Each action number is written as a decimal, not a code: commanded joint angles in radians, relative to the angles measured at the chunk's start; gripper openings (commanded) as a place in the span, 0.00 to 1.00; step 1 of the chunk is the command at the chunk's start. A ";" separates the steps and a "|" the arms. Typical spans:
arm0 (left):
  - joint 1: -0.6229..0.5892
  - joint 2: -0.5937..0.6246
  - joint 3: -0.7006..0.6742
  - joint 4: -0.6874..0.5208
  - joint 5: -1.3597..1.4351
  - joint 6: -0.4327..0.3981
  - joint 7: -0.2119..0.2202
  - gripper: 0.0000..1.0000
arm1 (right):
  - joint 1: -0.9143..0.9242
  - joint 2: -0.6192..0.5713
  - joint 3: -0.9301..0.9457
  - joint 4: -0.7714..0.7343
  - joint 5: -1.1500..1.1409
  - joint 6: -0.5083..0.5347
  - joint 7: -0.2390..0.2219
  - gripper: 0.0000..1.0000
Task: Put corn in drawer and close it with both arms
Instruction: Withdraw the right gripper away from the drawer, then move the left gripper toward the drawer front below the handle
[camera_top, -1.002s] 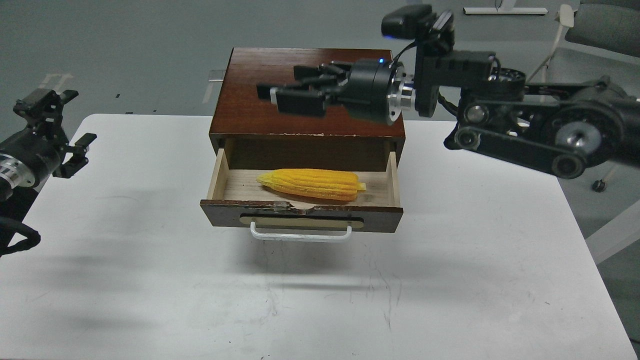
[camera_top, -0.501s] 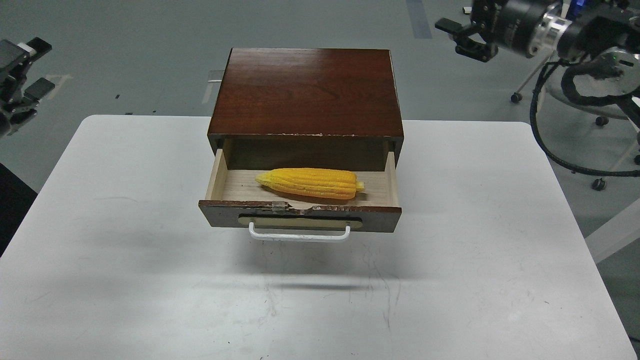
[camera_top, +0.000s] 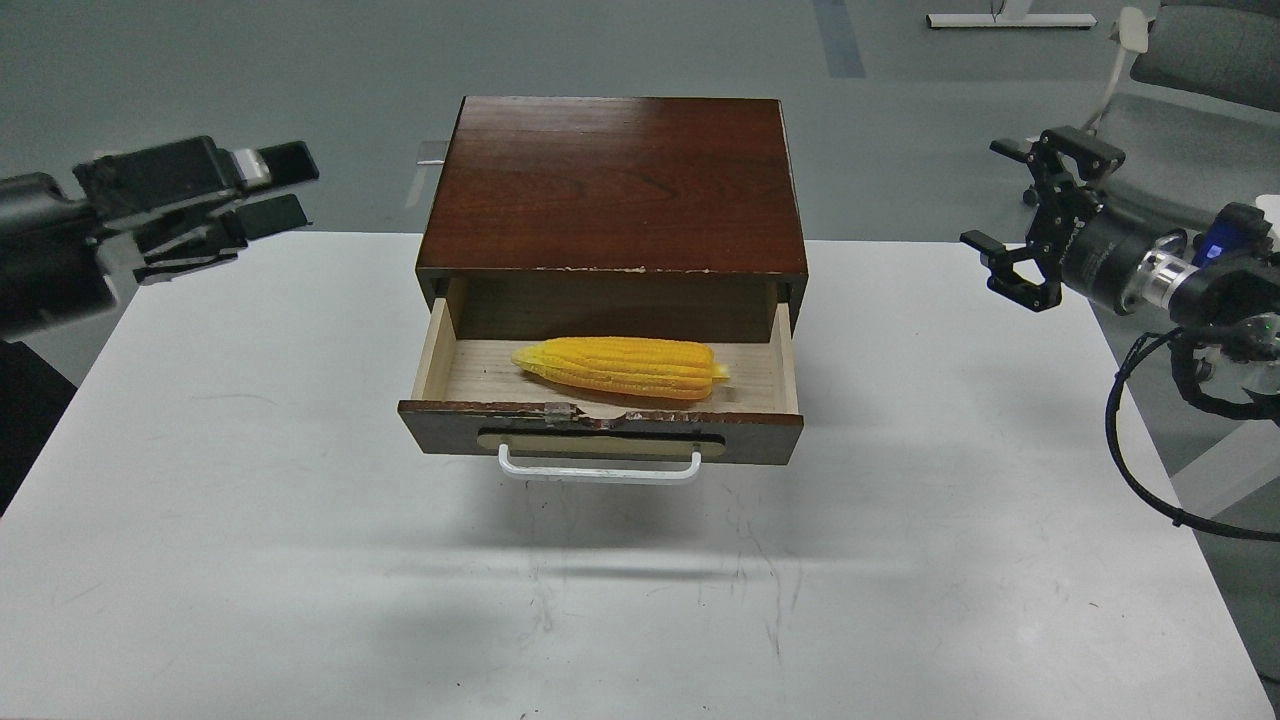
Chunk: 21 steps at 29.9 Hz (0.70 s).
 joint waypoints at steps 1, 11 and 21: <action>-0.005 -0.095 0.008 -0.042 0.078 -0.034 0.000 0.11 | -0.042 -0.004 0.003 -0.002 -0.002 0.000 0.010 0.94; -0.005 -0.234 0.007 -0.043 0.224 -0.034 0.000 0.00 | -0.079 -0.005 0.002 -0.009 -0.008 0.000 0.010 0.93; 0.015 -0.254 0.033 -0.042 0.222 -0.034 0.000 0.00 | -0.102 0.005 -0.015 -0.040 -0.018 -0.001 0.012 0.93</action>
